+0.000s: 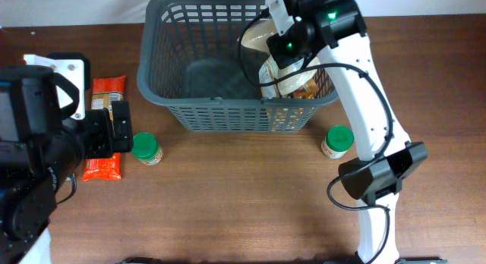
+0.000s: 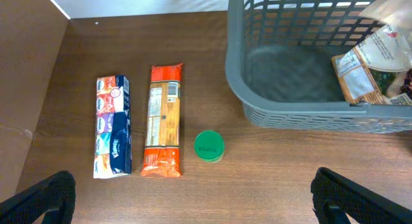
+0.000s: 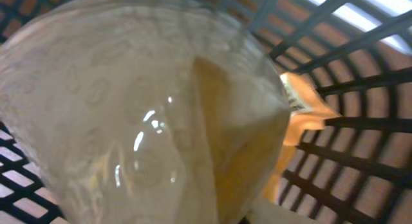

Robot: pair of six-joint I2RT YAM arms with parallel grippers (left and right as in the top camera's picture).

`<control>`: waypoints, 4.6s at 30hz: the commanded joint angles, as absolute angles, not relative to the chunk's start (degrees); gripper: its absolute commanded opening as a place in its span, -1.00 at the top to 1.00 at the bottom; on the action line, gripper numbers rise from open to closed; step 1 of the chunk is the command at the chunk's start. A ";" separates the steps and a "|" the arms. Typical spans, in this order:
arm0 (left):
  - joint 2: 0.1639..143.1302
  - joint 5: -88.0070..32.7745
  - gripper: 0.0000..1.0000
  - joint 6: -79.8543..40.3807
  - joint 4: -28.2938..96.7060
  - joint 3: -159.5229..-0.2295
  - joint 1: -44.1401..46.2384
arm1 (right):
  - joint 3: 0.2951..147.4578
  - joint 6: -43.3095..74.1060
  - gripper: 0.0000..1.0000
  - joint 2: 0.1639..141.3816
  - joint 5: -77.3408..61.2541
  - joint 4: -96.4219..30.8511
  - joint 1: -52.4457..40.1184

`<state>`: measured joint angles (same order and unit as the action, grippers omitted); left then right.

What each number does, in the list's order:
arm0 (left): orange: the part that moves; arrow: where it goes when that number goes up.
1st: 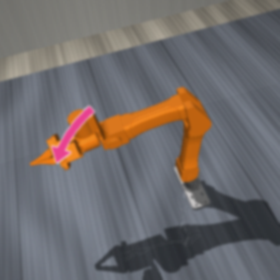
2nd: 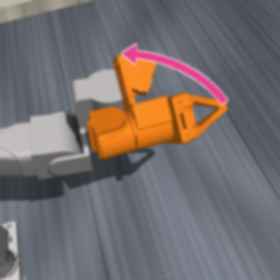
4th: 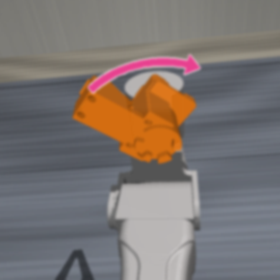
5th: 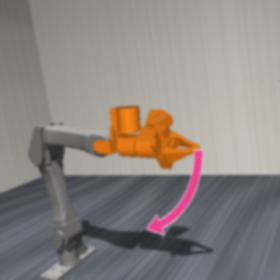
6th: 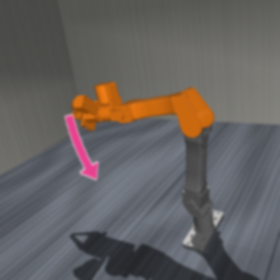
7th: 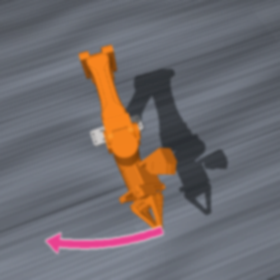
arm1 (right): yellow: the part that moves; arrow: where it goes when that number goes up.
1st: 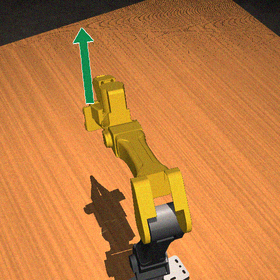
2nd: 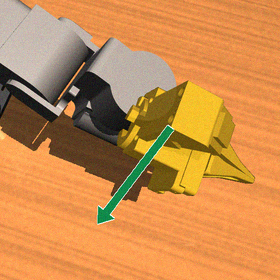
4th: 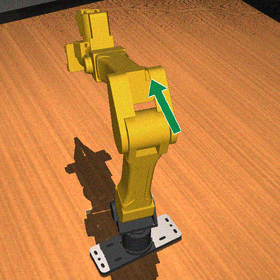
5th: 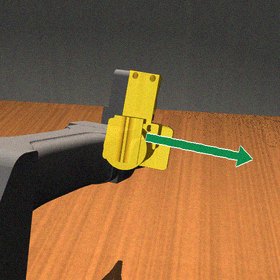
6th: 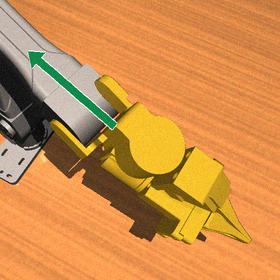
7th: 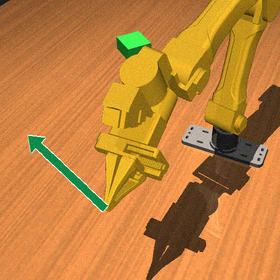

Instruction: Pack container

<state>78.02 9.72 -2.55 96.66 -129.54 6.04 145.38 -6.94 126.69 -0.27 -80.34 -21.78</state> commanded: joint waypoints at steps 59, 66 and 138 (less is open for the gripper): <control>78.22 10.31 -0.98 -1.67 96.66 -129.36 6.24 | 124.90 18.50 -0.97 92.29 12.49 -97.30 7.60; 78.22 10.15 -0.98 -1.67 96.66 -129.36 6.24 | 112.60 21.45 -0.98 92.29 -0.40 -91.24 7.64; 78.11 8.82 -0.98 -1.67 96.66 -129.36 6.24 | 70.54 81.76 -0.97 92.33 -9.13 -63.51 2.63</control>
